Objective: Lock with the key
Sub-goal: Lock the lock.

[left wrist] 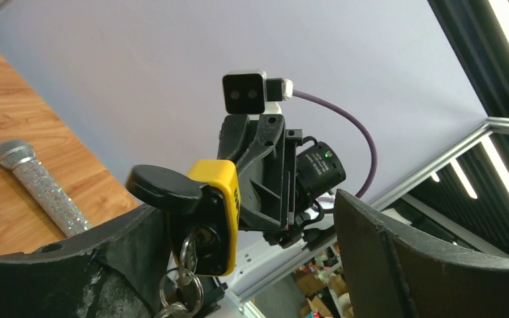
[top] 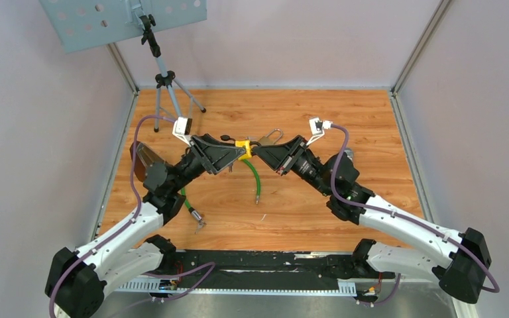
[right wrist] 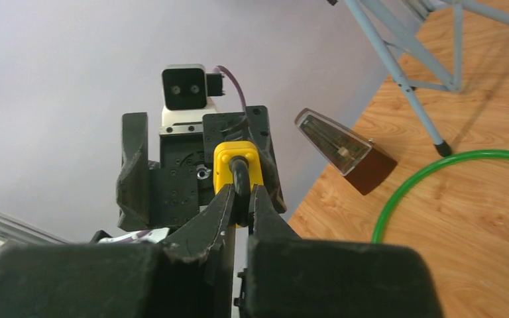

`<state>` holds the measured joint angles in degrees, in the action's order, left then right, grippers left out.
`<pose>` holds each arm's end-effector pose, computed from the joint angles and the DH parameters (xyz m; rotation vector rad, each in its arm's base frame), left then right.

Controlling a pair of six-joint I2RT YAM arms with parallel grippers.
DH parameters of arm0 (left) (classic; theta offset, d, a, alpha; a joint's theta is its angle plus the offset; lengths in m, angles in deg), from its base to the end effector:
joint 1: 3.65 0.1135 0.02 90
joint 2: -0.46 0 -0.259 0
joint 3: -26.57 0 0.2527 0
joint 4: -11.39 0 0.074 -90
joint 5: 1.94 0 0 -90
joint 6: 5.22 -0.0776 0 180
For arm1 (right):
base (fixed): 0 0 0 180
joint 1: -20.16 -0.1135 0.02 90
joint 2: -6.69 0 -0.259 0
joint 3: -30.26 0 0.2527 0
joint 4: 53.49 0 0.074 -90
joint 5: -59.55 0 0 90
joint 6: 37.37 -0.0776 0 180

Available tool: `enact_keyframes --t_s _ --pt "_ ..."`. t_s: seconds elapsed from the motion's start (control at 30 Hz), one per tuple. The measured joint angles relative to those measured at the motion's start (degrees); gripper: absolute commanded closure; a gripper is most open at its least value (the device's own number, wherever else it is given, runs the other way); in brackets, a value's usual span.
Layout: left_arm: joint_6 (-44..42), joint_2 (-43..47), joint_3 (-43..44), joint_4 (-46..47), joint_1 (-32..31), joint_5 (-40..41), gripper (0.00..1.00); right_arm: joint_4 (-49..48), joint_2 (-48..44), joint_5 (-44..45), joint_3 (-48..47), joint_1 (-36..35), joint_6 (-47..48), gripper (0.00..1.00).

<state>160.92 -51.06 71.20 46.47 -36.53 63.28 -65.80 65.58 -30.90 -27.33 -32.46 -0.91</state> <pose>0.1814 -0.1560 0.3542 -0.0349 1.3534 -1.8908 0.1741 0.2289 0.3585 0.0051 1.5644 1.5212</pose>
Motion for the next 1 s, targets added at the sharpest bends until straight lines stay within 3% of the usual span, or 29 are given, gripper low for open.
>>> enact_keyframes --t_s 0.2,0.33,0.47,0.57,0.67,1.0 --pt "-3.06 -0.74 -2.21 1.03 3.21 -6.14 0.02 6.91 -5.27 0.5 0.79 2.49 4.33 1.0" --pt "-12.24 -0.83 -1.7 -5.07 5.25 -11.56 0.02 13.57 -9.22 -1.33 -1.53 4.37 9.49 1.0" --pt "-24.3 -0.55 2.23 -16.92 5.33 -15.63 0.1 19.56 -11.43 -3.52 -4.76 4.48 14.47 1.0" --pt "-30.47 0.35 4.9 -20.94 5.33 -19.21 0.23 22.36 -12.9 -5.27 -5.68 4.48 17.31 1.0" --pt "-32.85 0.83 6.1 -20.44 5.33 -22.6 0.3 24.76 -13.6 -7.76 -6.29 4.48 19.87 1.0" --pt "-30.91 -1.42 6.14 -11.65 5.33 -28.63 0.24 27.69 -11.34 -14.69 -9.79 4.48 24.81 1.0"
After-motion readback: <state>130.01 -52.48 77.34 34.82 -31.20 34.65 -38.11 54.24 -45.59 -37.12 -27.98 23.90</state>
